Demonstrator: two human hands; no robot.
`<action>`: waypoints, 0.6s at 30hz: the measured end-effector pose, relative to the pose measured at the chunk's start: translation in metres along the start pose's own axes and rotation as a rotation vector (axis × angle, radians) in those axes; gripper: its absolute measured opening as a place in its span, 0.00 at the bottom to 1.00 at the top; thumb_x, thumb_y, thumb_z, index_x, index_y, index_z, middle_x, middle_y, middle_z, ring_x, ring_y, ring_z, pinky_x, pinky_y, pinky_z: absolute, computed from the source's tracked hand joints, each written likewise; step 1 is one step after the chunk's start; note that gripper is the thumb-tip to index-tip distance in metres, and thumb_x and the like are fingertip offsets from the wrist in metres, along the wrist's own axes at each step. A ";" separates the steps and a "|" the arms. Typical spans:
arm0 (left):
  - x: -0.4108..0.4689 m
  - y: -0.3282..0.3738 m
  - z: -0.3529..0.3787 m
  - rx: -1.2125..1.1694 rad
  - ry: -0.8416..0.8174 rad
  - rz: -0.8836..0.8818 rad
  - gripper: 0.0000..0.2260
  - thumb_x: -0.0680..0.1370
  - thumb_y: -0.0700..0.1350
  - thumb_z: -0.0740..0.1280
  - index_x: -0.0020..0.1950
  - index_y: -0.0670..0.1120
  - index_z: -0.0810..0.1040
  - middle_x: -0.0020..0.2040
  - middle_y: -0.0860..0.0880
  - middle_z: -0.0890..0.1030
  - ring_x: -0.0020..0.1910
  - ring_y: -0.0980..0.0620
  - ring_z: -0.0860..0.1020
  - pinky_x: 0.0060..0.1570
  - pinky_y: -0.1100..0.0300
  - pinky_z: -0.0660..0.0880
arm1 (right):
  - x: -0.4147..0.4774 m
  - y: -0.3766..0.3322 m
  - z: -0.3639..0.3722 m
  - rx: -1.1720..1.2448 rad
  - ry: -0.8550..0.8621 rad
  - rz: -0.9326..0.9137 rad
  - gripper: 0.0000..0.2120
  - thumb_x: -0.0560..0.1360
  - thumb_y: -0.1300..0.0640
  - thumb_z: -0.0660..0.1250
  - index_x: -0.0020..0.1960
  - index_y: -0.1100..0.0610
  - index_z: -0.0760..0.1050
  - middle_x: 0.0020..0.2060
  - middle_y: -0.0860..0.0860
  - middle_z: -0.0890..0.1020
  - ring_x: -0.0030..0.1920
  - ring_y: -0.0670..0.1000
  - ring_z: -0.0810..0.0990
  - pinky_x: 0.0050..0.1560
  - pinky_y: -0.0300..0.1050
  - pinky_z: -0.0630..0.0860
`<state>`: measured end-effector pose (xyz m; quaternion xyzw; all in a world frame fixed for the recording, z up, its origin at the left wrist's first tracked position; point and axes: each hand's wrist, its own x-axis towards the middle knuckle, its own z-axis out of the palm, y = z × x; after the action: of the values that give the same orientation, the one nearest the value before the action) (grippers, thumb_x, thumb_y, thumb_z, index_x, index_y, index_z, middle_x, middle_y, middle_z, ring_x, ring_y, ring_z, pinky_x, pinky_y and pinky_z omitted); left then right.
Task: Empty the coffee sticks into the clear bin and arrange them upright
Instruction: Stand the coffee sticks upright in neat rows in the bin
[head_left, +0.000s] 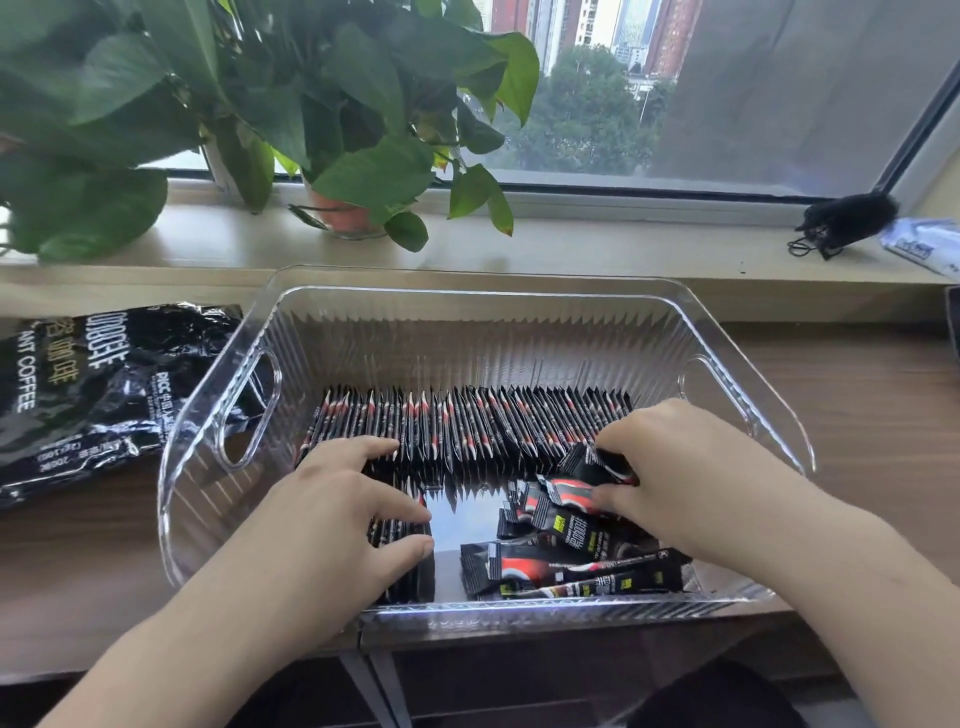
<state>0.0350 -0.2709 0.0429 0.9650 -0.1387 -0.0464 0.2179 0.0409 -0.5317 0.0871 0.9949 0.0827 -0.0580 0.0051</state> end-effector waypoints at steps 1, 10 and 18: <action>0.000 0.000 0.000 -0.001 0.001 0.001 0.11 0.74 0.64 0.68 0.55 0.67 0.81 0.75 0.63 0.61 0.75 0.63 0.55 0.75 0.58 0.58 | 0.000 0.001 -0.002 0.016 0.026 0.011 0.21 0.76 0.42 0.70 0.35 0.55 0.68 0.32 0.47 0.73 0.36 0.50 0.74 0.32 0.44 0.67; 0.000 0.000 0.000 0.003 0.005 0.010 0.12 0.74 0.64 0.67 0.56 0.66 0.81 0.76 0.62 0.61 0.75 0.62 0.55 0.75 0.57 0.58 | 0.016 -0.010 -0.029 0.174 0.398 0.052 0.10 0.73 0.44 0.74 0.46 0.51 0.82 0.34 0.44 0.74 0.42 0.51 0.74 0.42 0.44 0.68; 0.000 0.001 0.000 0.003 0.008 0.003 0.12 0.75 0.63 0.68 0.57 0.65 0.81 0.76 0.61 0.61 0.75 0.62 0.55 0.75 0.57 0.58 | 0.027 -0.053 -0.039 0.742 0.232 0.109 0.13 0.70 0.46 0.78 0.38 0.55 0.83 0.29 0.50 0.84 0.30 0.46 0.83 0.34 0.42 0.81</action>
<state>0.0354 -0.2713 0.0436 0.9653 -0.1392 -0.0420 0.2169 0.0628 -0.4741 0.1224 0.9319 0.0032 0.0291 -0.3615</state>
